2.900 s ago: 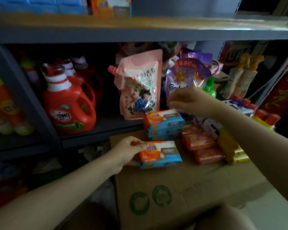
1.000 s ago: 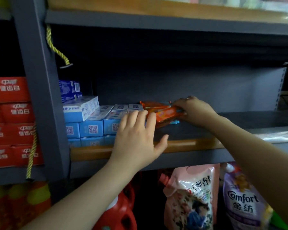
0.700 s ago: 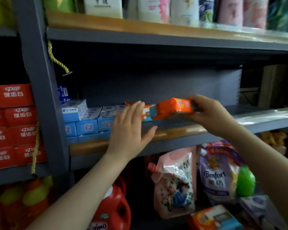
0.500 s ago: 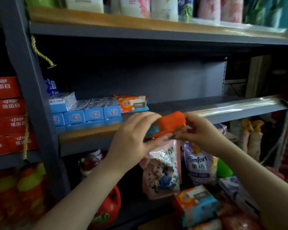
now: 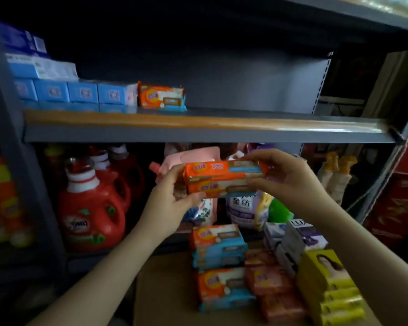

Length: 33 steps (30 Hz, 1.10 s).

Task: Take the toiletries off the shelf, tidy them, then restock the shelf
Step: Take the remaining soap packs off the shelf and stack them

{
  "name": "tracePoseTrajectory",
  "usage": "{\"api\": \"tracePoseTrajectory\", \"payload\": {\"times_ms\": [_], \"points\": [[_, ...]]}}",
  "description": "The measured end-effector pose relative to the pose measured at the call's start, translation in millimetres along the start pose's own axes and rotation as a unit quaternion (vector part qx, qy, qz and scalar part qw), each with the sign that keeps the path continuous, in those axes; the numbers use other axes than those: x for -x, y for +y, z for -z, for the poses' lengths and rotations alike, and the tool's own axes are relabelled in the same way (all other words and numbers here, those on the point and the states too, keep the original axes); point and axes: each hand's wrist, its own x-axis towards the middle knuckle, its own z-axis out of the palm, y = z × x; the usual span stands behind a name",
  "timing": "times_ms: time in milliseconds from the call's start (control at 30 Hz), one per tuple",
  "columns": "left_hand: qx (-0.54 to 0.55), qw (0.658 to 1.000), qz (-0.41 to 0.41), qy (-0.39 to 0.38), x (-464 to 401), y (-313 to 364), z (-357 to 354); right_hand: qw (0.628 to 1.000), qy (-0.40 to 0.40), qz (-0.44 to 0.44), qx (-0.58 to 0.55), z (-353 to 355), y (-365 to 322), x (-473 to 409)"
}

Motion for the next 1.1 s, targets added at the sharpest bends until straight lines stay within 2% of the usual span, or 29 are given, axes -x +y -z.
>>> {"api": "tracePoseTrajectory", "payload": {"times_ms": [100, 267, 467, 567, 767, 900, 1000, 1100], "points": [[0.092, 0.995, 0.043, 0.010, 2.1, -5.3, -16.4, 0.997, -0.013, -0.004, -0.082, 7.3, 7.3, 5.1], [0.180, 0.975, 0.127, 0.009, 6.6, -14.8, -22.9, 0.980, -0.034, -0.023, -0.194, 10.6, 16.7, -4.7], [0.323, 0.895, 0.307, 0.016, 26.8, -24.5, -40.4, 0.948, -0.130, -0.059, -0.283, 0.9, 23.7, -13.6], [0.324, 0.870, 0.368, 0.040, 30.7, -25.3, -48.9, 0.940, -0.165, -0.078, -0.288, 1.3, 32.3, -19.5], [0.301, 0.821, 0.480, 0.073, 32.2, -23.4, -51.1, 0.951, -0.184, -0.149, -0.199, -9.2, 57.1, -28.3], [0.243, 0.833, 0.492, 0.076, 38.0, -28.0, -45.3, 0.947, -0.233, -0.168, -0.147, -22.2, 82.9, -21.8], [0.159, 0.868, 0.460, 0.096, 48.2, -36.3, -40.5, 0.939, -0.271, -0.162, -0.135, -33.3, 100.7, -11.0], [0.027, 0.906, 0.418, 0.058, 65.5, -44.9, -37.9, 0.928, -0.322, -0.152, -0.111, -42.3, 108.3, -9.0]]}}
